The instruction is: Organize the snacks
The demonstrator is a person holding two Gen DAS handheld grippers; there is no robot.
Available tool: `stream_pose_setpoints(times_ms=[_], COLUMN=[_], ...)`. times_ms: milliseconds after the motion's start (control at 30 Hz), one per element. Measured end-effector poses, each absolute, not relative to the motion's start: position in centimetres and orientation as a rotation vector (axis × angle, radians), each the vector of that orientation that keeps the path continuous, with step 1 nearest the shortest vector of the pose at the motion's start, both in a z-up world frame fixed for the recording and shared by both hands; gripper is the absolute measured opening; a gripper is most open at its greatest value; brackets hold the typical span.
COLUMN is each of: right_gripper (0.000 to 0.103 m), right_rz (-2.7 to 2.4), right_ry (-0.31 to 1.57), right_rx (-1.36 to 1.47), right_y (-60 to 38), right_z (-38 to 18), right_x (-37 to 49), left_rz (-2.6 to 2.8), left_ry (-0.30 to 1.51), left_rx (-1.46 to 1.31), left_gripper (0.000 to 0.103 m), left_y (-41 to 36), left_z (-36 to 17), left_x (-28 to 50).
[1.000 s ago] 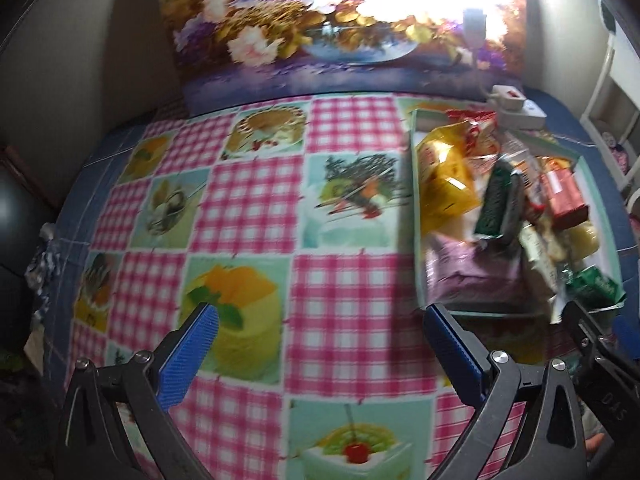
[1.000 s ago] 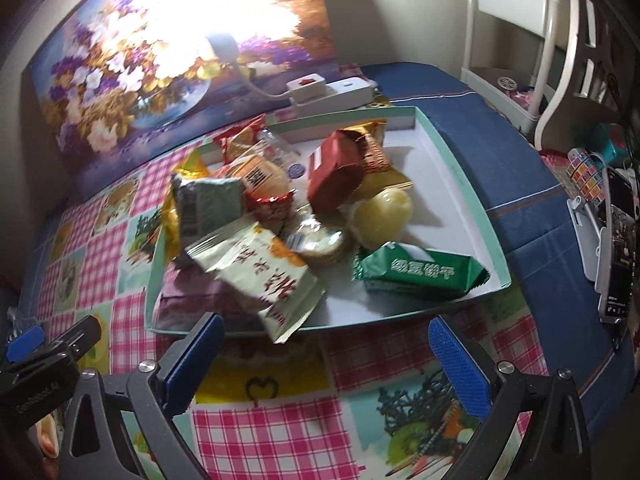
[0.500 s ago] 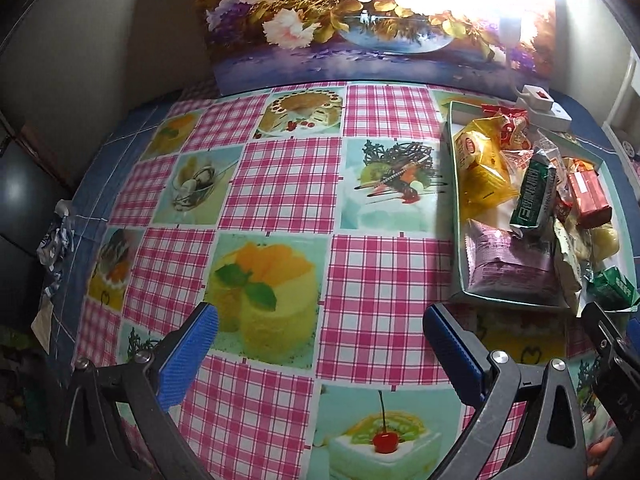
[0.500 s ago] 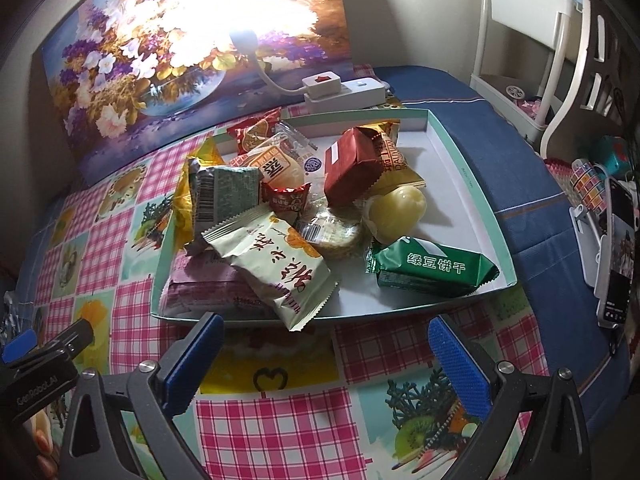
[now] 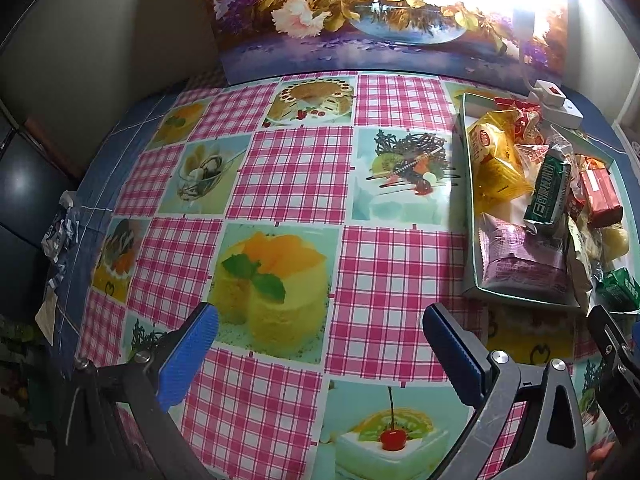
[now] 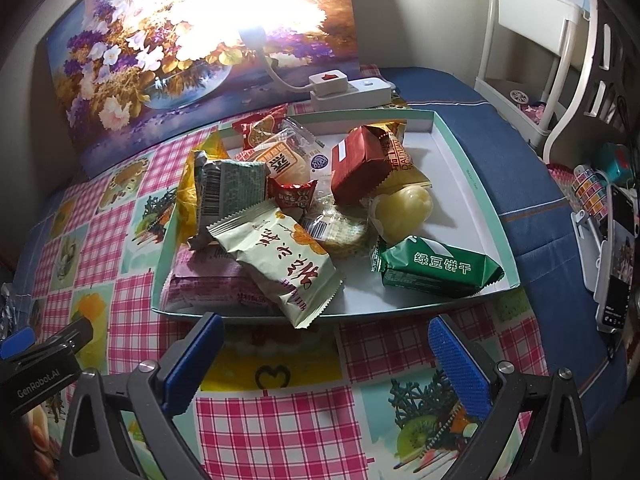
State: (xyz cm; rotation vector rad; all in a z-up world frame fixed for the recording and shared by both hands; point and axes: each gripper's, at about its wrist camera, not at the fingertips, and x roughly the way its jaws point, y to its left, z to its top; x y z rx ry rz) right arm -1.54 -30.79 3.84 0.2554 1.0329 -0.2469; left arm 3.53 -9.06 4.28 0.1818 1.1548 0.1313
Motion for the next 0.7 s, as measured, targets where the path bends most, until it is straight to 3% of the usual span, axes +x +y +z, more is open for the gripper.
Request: stream_pose_setpoints(times_ms=[700], right_gripper=[0.103], right_rz=[-0.244], right_ry=[1.033], right_rx=[0.256], right_y=[-30.8], right_z=[3.82], right_x=[-1.51], left_rz=[0.171], left_ry=[1.161], left_rx=[0.229], left_gripper=[0.102], left_y=[-8.93], left_z=[4.08], left_x=[3.49])
